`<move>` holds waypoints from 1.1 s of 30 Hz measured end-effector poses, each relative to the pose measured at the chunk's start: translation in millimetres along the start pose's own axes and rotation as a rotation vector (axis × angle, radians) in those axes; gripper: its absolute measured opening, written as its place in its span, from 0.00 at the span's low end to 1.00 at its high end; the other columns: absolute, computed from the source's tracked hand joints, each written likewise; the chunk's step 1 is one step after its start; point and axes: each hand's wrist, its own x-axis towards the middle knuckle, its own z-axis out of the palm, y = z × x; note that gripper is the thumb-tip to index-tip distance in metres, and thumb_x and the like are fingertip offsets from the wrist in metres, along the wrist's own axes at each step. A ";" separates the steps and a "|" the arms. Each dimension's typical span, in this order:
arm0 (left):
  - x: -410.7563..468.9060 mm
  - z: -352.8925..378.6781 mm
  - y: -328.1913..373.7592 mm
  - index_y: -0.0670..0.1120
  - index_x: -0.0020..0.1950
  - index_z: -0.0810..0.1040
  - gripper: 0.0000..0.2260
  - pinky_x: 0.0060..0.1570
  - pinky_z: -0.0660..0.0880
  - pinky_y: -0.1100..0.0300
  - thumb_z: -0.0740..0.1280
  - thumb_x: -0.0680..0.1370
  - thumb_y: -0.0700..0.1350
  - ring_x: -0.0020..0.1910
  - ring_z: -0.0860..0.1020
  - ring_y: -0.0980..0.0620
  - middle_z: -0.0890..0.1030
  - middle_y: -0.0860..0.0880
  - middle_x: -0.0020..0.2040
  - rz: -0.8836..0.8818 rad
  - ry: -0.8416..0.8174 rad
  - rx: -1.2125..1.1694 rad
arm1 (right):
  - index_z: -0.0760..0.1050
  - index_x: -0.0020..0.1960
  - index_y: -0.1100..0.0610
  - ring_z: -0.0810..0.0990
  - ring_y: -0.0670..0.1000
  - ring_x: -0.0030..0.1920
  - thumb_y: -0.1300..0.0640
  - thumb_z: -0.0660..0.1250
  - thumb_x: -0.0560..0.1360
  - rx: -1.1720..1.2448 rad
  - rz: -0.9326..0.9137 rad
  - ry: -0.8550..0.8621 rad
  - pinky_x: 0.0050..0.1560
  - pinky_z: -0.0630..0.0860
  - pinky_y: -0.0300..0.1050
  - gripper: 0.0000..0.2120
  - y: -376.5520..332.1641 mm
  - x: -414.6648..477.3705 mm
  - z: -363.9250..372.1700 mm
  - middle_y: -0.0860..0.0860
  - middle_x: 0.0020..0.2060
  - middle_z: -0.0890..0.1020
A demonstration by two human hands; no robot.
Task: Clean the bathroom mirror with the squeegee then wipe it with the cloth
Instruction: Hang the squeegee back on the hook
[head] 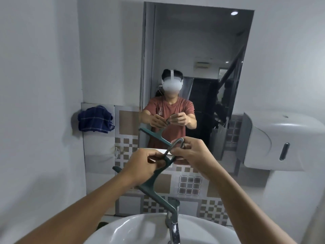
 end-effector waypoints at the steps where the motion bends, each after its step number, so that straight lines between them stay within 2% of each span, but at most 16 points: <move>1: -1.7 -5.4 -0.9 0.56 0.50 0.84 0.09 0.50 0.81 0.59 0.73 0.77 0.42 0.48 0.84 0.56 0.87 0.57 0.47 -0.023 0.015 -0.019 | 0.79 0.57 0.62 0.88 0.58 0.46 0.67 0.73 0.75 0.052 -0.018 -0.025 0.47 0.85 0.50 0.12 -2.5 2.7 4.9 0.61 0.46 0.87; 5: -8.1 -26.1 -4.4 0.48 0.52 0.83 0.06 0.50 0.84 0.51 0.71 0.77 0.39 0.49 0.85 0.50 0.87 0.52 0.48 -0.077 0.105 -0.109 | 0.76 0.63 0.61 0.87 0.58 0.48 0.69 0.72 0.75 0.217 -0.110 -0.070 0.46 0.84 0.49 0.17 -8.9 14.2 28.6 0.62 0.47 0.86; 9: -8.5 -46.4 -5.7 0.50 0.60 0.80 0.13 0.47 0.84 0.47 0.72 0.77 0.39 0.51 0.85 0.48 0.86 0.51 0.52 -0.033 0.212 -0.118 | 0.75 0.62 0.56 0.88 0.56 0.45 0.70 0.70 0.76 0.235 -0.210 -0.021 0.42 0.83 0.43 0.18 -12.2 29.0 51.5 0.62 0.44 0.86; 13: -7.3 -68.0 -14.2 0.49 0.59 0.81 0.12 0.47 0.84 0.50 0.72 0.77 0.38 0.49 0.85 0.51 0.86 0.52 0.50 0.000 0.280 -0.080 | 0.77 0.62 0.55 0.88 0.58 0.46 0.69 0.71 0.76 0.216 -0.240 -0.041 0.45 0.85 0.49 0.17 -11.8 47.9 74.7 0.60 0.43 0.85; 17: -12.2 -81.1 -32.7 0.51 0.60 0.79 0.16 0.47 0.84 0.51 0.72 0.77 0.35 0.50 0.85 0.50 0.85 0.53 0.52 -0.022 0.320 -0.072 | 0.79 0.61 0.54 0.86 0.63 0.46 0.70 0.70 0.77 0.191 -0.204 -0.065 0.47 0.85 0.58 0.16 1.9 63.9 102.8 0.64 0.45 0.82; 22: -13.4 -93.9 -69.9 0.52 0.59 0.78 0.16 0.50 0.84 0.53 0.72 0.77 0.36 0.52 0.83 0.51 0.83 0.54 0.53 -0.069 0.353 -0.016 | 0.80 0.58 0.55 0.87 0.57 0.43 0.70 0.69 0.77 0.203 -0.114 -0.104 0.42 0.85 0.50 0.15 33.1 81.2 141.9 0.55 0.39 0.82; 27: -7.1 -103.7 -109.7 0.52 0.54 0.79 0.15 0.46 0.84 0.53 0.73 0.75 0.33 0.47 0.84 0.50 0.83 0.52 0.50 -0.134 0.340 -0.038 | 0.79 0.58 0.48 0.86 0.57 0.45 0.68 0.70 0.77 0.073 -0.092 -0.101 0.48 0.85 0.56 0.17 65.5 101.3 171.5 0.54 0.41 0.83; 33: 11.2 -106.4 -160.9 0.54 0.53 0.79 0.16 0.48 0.84 0.52 0.72 0.75 0.33 0.49 0.84 0.53 0.84 0.55 0.49 -0.172 0.359 -0.042 | 0.75 0.61 0.44 0.86 0.51 0.47 0.66 0.68 0.79 -0.060 -0.048 -0.078 0.49 0.85 0.50 0.19 96.0 126.1 202.2 0.52 0.45 0.83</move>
